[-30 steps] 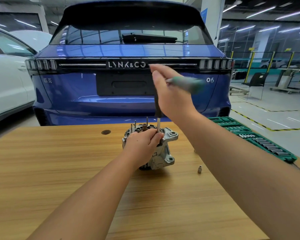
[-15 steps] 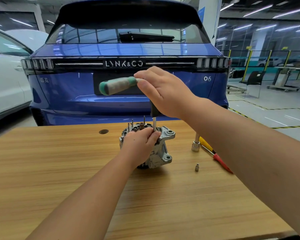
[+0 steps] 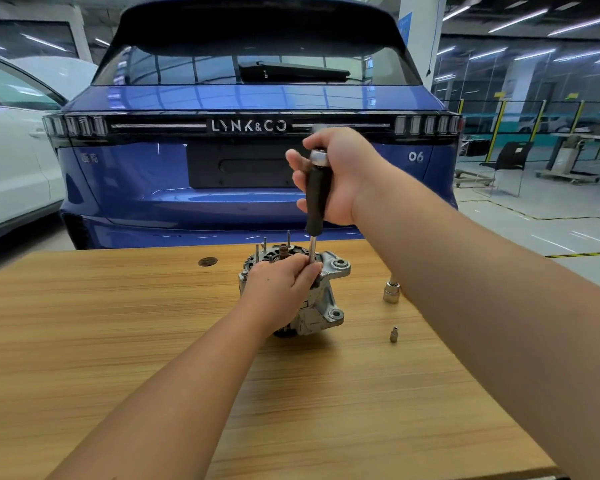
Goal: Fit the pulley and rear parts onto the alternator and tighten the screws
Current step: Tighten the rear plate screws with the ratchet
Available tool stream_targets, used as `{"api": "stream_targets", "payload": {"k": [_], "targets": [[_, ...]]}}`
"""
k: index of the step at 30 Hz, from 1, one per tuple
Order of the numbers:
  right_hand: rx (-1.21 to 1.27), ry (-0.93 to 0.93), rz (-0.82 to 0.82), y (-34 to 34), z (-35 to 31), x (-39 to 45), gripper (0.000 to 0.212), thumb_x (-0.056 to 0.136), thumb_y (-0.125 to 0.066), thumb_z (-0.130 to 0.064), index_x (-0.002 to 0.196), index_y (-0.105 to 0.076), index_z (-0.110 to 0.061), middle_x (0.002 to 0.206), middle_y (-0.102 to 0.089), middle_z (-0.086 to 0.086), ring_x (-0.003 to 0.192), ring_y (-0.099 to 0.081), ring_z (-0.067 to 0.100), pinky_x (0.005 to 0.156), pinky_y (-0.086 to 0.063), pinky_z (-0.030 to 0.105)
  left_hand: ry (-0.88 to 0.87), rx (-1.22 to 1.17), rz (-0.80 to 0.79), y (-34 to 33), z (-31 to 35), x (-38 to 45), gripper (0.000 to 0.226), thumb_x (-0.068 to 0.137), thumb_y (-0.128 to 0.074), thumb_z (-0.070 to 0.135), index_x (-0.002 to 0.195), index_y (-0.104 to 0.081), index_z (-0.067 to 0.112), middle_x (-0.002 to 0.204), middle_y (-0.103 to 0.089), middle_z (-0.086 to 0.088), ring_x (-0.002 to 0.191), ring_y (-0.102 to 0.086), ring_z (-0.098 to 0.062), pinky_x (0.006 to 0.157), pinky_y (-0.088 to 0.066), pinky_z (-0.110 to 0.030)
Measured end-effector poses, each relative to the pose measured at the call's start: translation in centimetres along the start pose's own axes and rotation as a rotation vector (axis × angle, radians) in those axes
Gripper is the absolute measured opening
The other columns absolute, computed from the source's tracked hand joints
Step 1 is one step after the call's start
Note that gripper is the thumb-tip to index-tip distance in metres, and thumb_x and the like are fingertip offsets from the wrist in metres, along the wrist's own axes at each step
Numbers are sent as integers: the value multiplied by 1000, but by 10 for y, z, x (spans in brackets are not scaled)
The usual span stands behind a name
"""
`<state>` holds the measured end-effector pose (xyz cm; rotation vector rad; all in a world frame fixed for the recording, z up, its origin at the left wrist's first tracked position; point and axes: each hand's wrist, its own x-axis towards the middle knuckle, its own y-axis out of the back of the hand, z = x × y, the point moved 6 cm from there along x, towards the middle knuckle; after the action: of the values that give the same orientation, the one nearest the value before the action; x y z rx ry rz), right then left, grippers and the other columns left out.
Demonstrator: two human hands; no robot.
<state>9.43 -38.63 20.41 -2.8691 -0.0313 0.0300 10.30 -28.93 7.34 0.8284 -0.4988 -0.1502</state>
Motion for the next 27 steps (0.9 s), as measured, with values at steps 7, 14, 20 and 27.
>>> {"api": "stream_targets", "payload": {"k": [7, 14, 20, 27], "targets": [[10, 535, 90, 1, 8, -7, 15, 105, -48, -21, 109, -62, -17, 93, -75, 2, 79, -65, 14, 76, -54, 31, -19, 4, 12, 0, -2, 0, 33, 104, -38, 51, 89, -60, 31, 72, -63, 7, 69, -59, -14, 85, -46, -44], [-1034, 1093, 203, -14, -3, -26, 21, 96, -54, -4, 111, -69, -6, 110, -64, 4, 95, -59, 25, 79, -50, 47, -8, -32, 7, 0, -3, 0, 32, 104, -39, 50, 91, -62, 31, 72, -64, 7, 65, -57, -12, 76, -40, -37], [-1204, 1034, 73, -20, -2, -26, 32, 97, -45, -36, 118, -57, -15, 110, -51, 0, 81, -53, 24, 71, -51, 44, 13, -87, -34, 1, -5, 2, 33, 103, -41, 51, 88, -63, 31, 70, -63, 8, 61, -53, -8, 62, -34, -30], [-1257, 933, 8, -16, -3, -23, 41, 103, -30, -50, 126, -54, -28, 113, -46, -6, 90, -53, 17, 80, -50, 41, 16, -75, -27, 1, -5, 1, 31, 103, -42, 51, 85, -61, 35, 63, -60, 14, 53, -49, -1, 63, -33, -30]]}}
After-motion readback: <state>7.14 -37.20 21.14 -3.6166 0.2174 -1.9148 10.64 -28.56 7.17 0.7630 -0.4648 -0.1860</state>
